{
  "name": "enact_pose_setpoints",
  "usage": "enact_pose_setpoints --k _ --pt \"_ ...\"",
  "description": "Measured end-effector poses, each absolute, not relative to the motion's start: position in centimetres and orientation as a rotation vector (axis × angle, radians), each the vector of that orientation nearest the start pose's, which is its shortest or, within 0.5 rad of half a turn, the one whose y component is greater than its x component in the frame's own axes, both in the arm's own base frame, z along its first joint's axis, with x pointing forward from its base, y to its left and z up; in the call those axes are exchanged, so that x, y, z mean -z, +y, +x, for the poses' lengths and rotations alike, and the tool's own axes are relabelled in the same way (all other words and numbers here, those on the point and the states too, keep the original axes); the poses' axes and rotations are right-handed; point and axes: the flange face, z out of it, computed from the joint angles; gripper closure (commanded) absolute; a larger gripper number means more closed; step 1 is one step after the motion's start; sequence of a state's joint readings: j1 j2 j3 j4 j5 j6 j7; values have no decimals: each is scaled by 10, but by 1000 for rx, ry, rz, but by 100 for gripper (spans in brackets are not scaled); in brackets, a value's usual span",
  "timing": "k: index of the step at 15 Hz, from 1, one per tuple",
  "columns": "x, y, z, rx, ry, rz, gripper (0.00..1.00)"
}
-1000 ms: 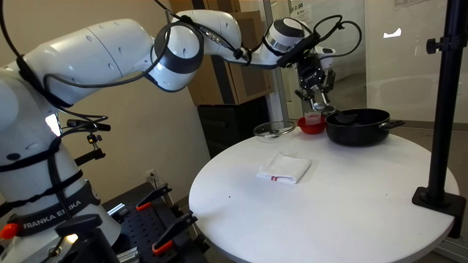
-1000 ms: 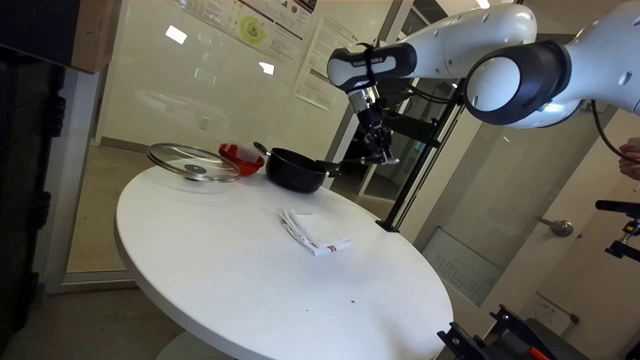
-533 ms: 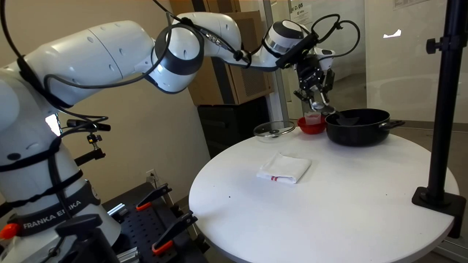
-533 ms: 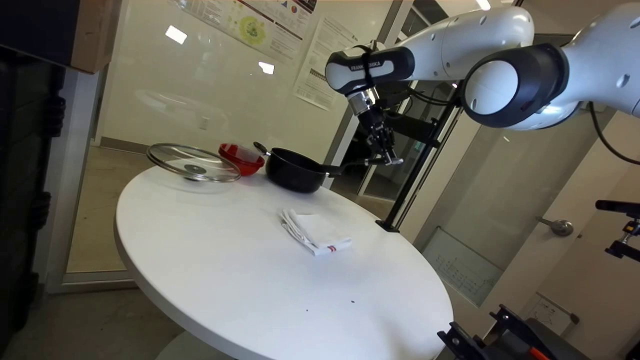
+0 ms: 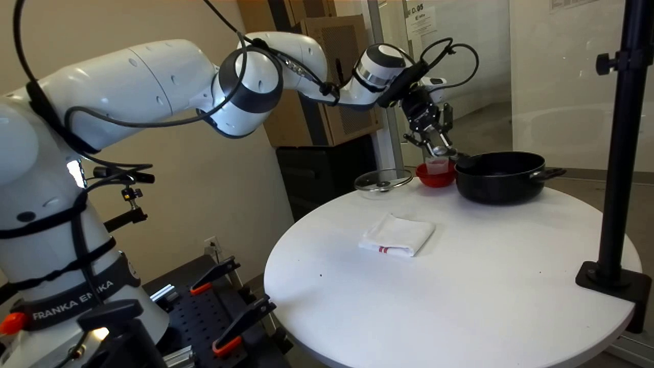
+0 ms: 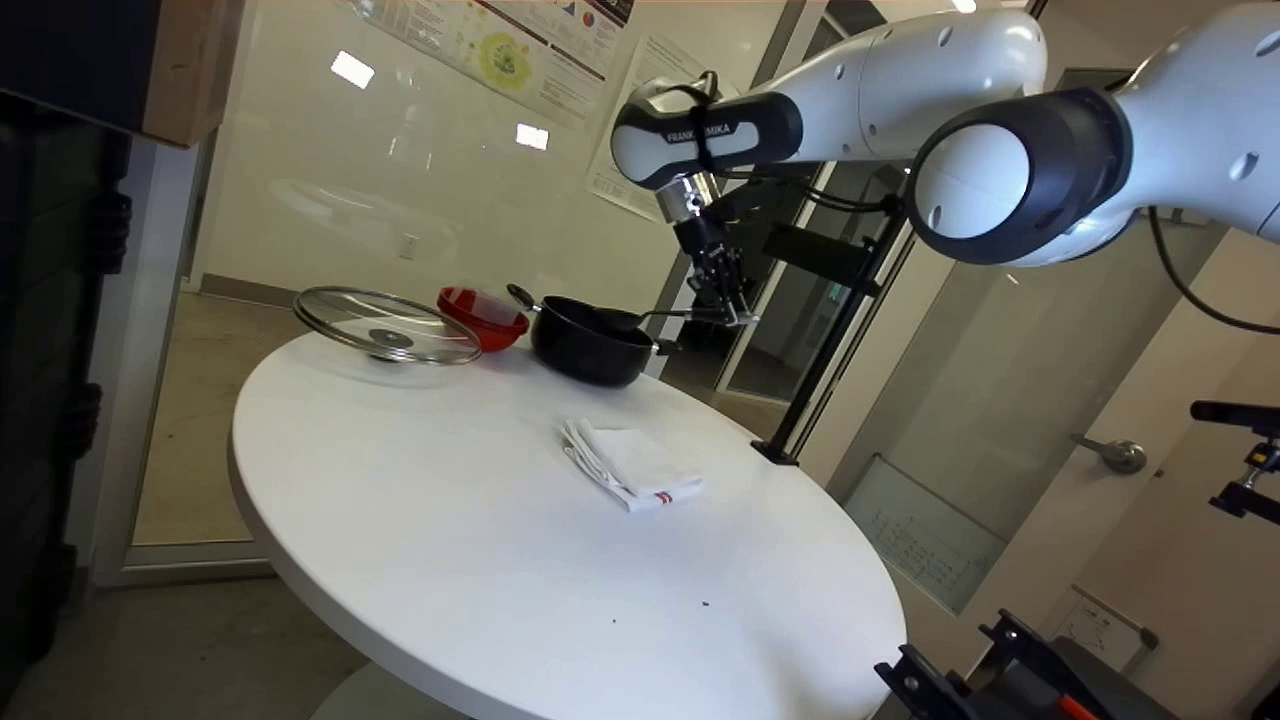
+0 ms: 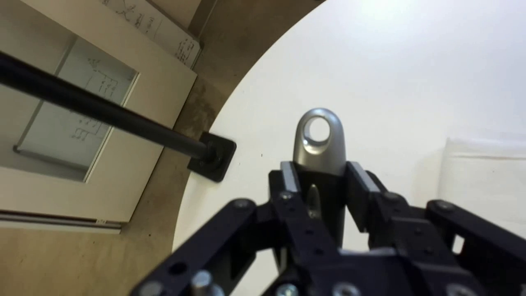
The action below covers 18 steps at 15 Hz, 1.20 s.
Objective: Move the black spoon to the left
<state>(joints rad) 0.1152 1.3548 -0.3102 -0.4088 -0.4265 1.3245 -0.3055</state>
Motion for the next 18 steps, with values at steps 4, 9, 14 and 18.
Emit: enact_pose_setpoints --k 4,9,14,18 --pt "-218 7 769 539 413 2359 92" --pt "-204 54 765 523 494 2361 92" --pt "-171 62 750 621 425 2404 92" --pt "-138 57 737 714 360 2411 92"
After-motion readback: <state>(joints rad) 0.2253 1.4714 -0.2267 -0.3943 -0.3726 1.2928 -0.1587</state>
